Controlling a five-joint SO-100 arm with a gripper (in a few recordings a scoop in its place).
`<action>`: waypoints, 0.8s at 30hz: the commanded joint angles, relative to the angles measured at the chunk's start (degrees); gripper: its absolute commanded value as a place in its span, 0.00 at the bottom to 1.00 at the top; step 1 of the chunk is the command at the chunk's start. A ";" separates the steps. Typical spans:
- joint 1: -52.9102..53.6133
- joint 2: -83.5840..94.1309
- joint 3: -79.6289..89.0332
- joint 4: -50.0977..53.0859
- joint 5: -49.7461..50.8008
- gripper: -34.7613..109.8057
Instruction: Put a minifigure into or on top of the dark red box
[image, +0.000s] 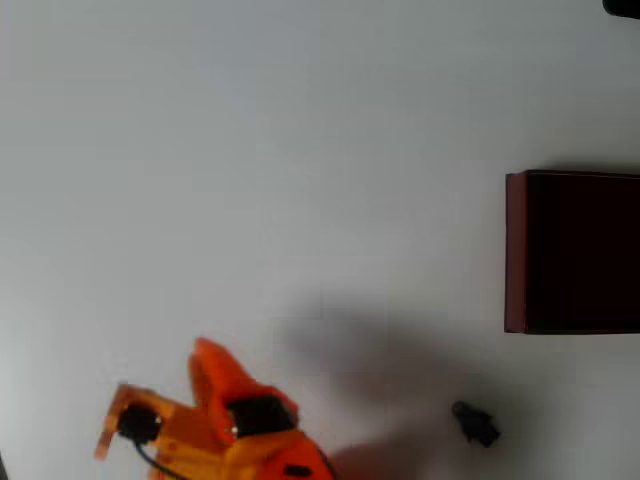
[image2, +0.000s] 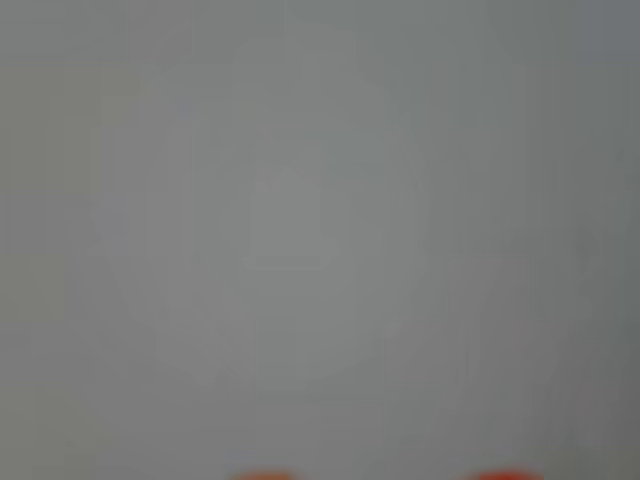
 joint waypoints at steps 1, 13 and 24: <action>7.21 -16.26 -16.96 4.48 2.20 0.31; 35.60 -41.40 -48.25 29.36 7.03 0.38; 49.13 -50.19 -38.94 22.85 6.86 0.39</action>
